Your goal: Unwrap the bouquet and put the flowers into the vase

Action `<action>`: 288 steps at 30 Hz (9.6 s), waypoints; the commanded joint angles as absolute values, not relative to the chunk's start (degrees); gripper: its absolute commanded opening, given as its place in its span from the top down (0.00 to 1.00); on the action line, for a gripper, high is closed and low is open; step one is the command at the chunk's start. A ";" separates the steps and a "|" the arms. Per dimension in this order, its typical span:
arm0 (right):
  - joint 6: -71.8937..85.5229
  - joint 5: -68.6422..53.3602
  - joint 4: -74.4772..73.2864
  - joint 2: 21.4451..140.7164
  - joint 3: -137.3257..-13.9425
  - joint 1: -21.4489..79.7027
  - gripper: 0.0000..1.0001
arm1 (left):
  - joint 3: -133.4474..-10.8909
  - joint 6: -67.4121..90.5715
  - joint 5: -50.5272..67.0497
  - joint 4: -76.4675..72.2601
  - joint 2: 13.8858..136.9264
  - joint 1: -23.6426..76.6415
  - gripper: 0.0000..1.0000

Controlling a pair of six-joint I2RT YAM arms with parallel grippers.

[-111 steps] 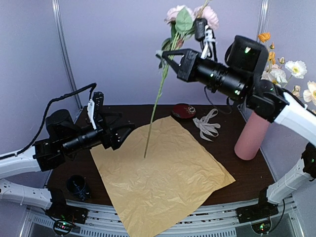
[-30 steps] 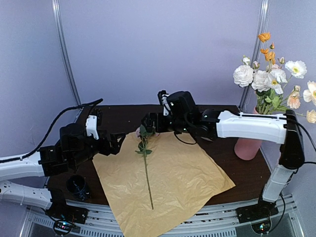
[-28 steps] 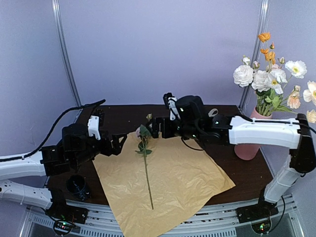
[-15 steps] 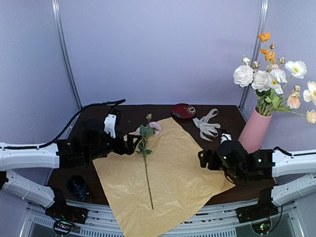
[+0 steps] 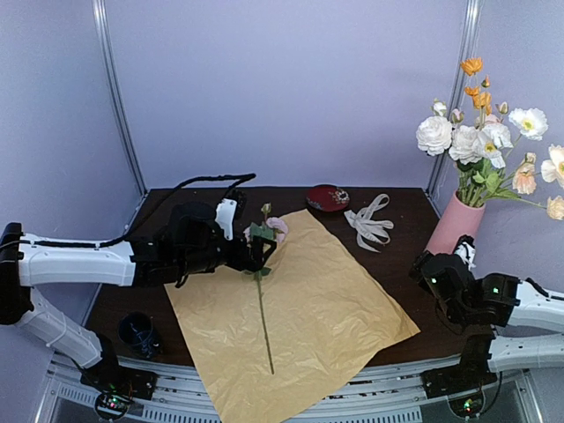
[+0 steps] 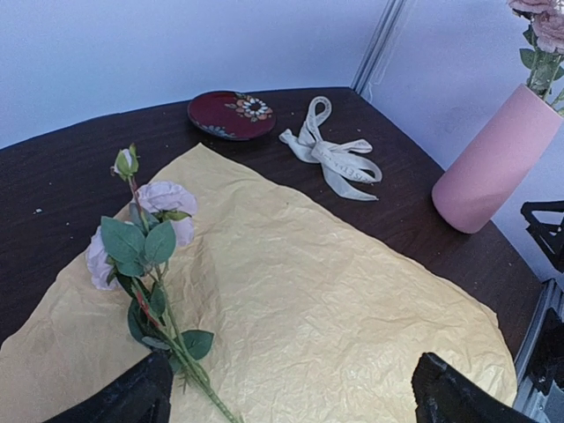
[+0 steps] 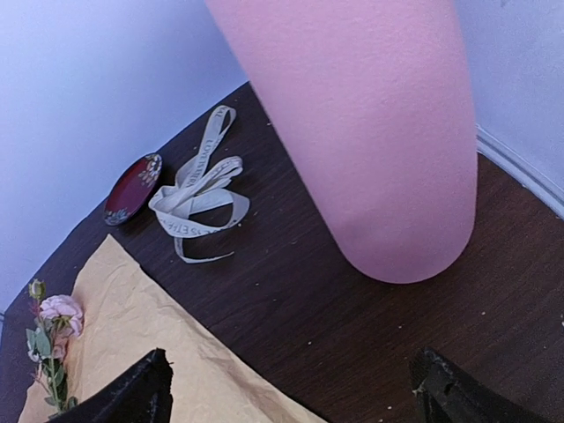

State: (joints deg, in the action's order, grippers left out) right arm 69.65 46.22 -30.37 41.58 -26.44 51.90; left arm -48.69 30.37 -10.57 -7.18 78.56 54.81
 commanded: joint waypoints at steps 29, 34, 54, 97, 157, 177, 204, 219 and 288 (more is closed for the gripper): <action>85.01 35.82 -40.96 32.06 -28.15 24.96 1.00 | -51.28 33.03 -6.42 -8.70 81.96 54.76 0.02; 82.70 36.21 -40.52 32.51 -29.94 17.99 1.00 | -51.87 33.31 -6.24 -8.62 82.82 54.76 0.02; 73.07 24.80 -16.78 45.64 -26.70 -8.56 0.95 | -64.79 34.17 -3.92 -8.15 94.99 53.50 0.02; 78.77 3.42 13.00 63.46 -18.33 -20.50 0.26 | -109.84 17.41 21.72 -20.96 137.96 53.15 0.02; 77.18 -12.13 29.99 87.25 -22.58 -16.33 0.26 | -105.78 -9.89 22.19 -38.81 145.13 59.59 0.02; 83.94 -8.45 34.20 92.86 -25.04 -6.41 0.27 | -83.85 -13.19 17.63 -42.22 130.02 59.59 0.02; 94.60 -3.49 42.71 105.34 -32.96 8.56 0.27 | -58.28 14.44 -16.86 -16.23 98.16 59.66 0.02; 97.80 -1.48 43.46 111.07 -38.22 13.93 0.27 | -54.01 28.95 -24.55 4.52 89.52 59.04 0.02; 37.71 13.52 8.84 45.13 -29.48 72.22 0.31 | -39.27 27.63 -7.00 -13.52 59.66 58.91 1.00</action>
